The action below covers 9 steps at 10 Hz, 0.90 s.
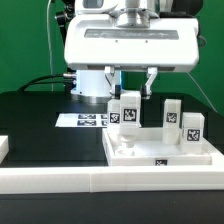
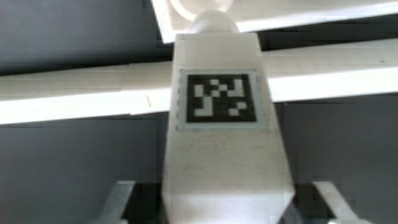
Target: Assemble square table
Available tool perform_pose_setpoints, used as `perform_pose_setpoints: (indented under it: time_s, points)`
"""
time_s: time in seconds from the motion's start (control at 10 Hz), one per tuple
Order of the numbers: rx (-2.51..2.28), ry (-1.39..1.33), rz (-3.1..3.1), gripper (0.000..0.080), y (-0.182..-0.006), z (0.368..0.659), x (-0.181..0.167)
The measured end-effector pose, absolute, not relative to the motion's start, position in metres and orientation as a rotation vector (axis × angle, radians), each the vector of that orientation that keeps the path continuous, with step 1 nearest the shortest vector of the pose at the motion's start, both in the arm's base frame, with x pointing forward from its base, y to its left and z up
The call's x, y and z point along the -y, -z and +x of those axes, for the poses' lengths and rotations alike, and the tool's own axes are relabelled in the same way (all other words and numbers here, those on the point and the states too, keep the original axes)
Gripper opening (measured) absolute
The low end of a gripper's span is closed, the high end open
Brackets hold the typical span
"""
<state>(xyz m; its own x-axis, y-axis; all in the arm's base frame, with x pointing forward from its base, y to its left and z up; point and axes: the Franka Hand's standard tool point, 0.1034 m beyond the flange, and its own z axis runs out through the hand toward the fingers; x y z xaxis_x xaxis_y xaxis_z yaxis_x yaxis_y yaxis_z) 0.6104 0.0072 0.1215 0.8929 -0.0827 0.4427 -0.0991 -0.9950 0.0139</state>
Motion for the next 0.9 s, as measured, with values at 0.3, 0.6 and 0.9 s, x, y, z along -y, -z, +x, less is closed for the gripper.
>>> perform_pose_setpoints:
  time_s: [0.3, 0.6, 0.9]
  points:
    - [0.140, -0.731, 3.006, 0.0288, -0.1222, 0.6118, -0.0041]
    - [0.132, -0.731, 3.003, 0.0288, -0.1215, 0.6109, -0.0018]
    - [0.126, -0.763, 2.980, 0.0288, -0.1203, 0.6037, 0.0038]
